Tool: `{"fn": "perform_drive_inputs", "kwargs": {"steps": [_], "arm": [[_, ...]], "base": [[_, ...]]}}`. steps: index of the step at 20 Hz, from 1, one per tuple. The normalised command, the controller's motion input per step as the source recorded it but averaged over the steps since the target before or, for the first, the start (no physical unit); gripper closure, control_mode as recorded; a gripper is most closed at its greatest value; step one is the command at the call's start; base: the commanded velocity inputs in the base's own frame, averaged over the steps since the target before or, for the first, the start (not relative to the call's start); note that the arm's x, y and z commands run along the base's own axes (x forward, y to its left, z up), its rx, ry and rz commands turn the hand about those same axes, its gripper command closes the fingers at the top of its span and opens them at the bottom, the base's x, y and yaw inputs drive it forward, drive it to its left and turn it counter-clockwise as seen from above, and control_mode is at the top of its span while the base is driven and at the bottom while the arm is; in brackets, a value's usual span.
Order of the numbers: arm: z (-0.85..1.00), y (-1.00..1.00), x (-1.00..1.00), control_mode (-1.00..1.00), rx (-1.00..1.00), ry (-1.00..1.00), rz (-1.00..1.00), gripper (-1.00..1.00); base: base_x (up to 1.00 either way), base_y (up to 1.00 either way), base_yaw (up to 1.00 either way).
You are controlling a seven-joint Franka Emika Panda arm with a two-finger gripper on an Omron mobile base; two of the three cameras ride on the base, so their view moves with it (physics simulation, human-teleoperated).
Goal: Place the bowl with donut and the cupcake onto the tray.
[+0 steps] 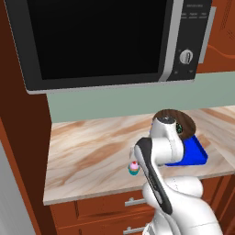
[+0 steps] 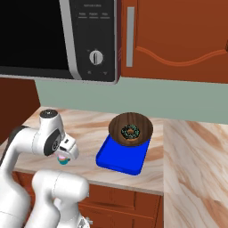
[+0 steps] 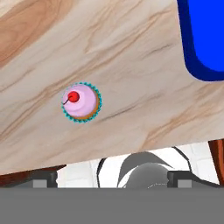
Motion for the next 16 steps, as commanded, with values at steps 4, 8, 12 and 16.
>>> {"fn": "perform_drive_inputs", "kwargs": {"steps": [4, 8, 12, 16], "arm": [[-0.16, 0.58, 0.28, -1.0, 0.03, 0.0, 0.22, -1.0], [-0.2, 0.46, 0.42, -1.0, 0.0, 0.0, 0.15, -1.0], [-0.27, 0.16, 0.56, -1.0, 0.0, 0.0, 0.05, -1.0], [-0.13, 0.01, 0.38, -1.0, -0.02, 0.0, 0.0, -1.0]], "base": [[0.0, 0.0, 0.0], [0.0, 0.0, 0.0], [0.0, 0.0, 0.0], [0.0, 0.0, 0.0]]}}
